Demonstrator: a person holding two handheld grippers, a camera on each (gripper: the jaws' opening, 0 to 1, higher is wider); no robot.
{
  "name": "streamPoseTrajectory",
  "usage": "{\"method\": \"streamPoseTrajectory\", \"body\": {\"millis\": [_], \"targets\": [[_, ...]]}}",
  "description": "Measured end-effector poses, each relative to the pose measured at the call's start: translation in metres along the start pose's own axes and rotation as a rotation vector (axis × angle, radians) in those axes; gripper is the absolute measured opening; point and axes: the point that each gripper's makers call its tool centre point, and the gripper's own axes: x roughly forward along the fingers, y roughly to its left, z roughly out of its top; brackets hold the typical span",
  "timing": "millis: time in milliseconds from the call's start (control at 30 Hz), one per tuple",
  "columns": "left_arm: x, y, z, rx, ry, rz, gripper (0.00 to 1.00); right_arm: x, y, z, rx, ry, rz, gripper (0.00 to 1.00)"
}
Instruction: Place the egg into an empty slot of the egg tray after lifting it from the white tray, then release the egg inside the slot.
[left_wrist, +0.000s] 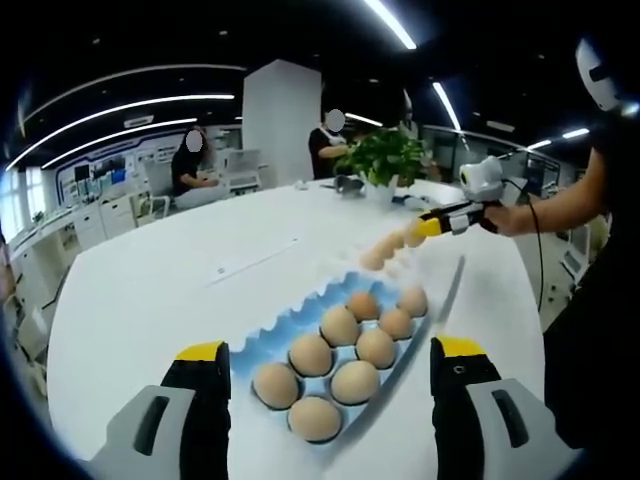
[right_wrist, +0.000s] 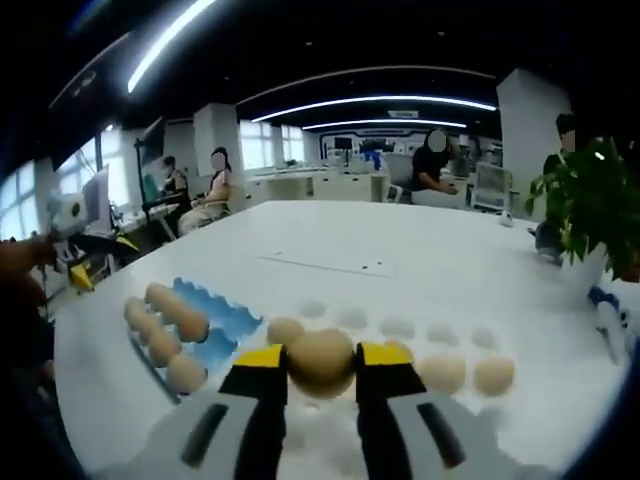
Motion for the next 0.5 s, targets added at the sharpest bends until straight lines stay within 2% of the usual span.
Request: {"method": "streamPoseTrajectory", "body": {"millis": [367,500], "targets": [[-0.003,0.005,-0.003,-0.006,0.004,0.006,0.82,0.036,0.06,0.0,-0.042,0.017,0.153,0.25],[-0.003,0.007,-0.003,-0.006,0.005,0.007,0.82,0.046,0.073,-0.002,-0.059,0.027,0.186,0.25]]}}
